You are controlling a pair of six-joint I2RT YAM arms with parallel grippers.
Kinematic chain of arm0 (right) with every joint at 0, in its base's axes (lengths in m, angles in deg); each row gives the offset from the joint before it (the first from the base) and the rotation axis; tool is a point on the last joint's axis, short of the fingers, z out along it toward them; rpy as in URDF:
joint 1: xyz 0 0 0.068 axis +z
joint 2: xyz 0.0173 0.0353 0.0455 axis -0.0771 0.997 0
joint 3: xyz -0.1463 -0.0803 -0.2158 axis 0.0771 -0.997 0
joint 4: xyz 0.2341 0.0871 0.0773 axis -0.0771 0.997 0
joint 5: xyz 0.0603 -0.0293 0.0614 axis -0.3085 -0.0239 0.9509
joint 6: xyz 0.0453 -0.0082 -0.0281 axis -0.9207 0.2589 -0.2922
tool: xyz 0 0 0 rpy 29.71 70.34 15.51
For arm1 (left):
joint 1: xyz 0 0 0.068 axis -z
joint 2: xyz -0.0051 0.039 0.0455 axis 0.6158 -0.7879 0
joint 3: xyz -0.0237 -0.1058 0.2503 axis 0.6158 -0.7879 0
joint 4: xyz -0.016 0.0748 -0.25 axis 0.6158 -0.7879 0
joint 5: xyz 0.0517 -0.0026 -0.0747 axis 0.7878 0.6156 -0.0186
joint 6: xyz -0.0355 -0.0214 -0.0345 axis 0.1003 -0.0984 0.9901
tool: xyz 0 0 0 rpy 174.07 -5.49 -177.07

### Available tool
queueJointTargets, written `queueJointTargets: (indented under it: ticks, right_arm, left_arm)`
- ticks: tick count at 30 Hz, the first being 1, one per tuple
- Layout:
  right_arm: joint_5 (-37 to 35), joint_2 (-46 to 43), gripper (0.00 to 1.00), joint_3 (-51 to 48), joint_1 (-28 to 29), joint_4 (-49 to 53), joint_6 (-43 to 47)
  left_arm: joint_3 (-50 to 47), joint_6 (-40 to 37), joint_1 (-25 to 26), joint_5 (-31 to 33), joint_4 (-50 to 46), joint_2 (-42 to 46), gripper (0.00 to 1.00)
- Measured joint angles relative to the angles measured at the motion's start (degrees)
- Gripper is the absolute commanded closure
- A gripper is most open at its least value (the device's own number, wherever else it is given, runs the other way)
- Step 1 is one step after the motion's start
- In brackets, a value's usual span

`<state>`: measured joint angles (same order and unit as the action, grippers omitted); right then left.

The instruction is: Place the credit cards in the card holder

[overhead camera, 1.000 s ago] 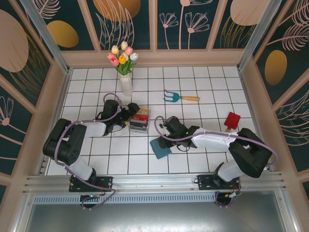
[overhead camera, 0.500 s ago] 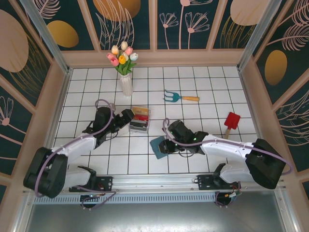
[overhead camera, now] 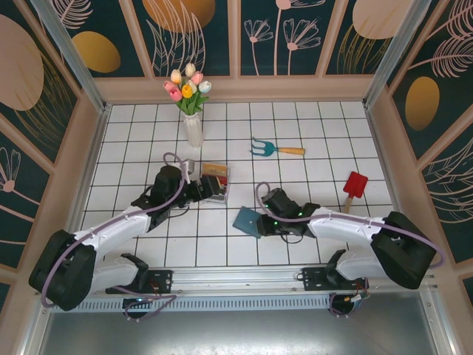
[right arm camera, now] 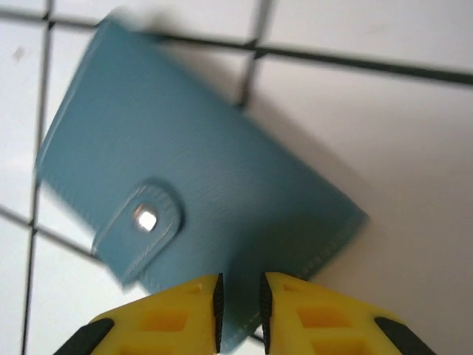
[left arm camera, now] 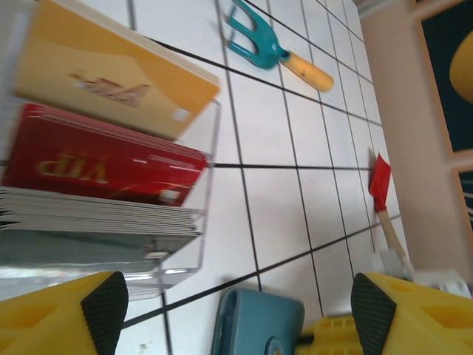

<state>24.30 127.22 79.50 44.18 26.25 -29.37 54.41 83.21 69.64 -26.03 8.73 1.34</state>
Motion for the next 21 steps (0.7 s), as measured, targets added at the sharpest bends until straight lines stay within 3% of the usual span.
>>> queueJointTargets:
  ticks: [6, 14, 21]
  right_arm:
    - [0.7, -1.2, 0.73, -2.6, -9.3, -4.3, 0.0]
    - [2.3, 3.8, 0.73, -1.9, -12.3, -12.0, 4.1]
    - [3.1, 3.5, 0.7, -1.9, -14.9, -13.6, 6.6]
  left_arm:
    - [6.8, -1.9, 6.8, 0.1, -0.6, -9.3, 0.24]
    - [19.3, -3.7, 14.3, 2.2, -3.9, -24.4, 0.31]
    - [28.9, -4.9, 16.3, 5.4, -8.6, -34.0, 0.33]
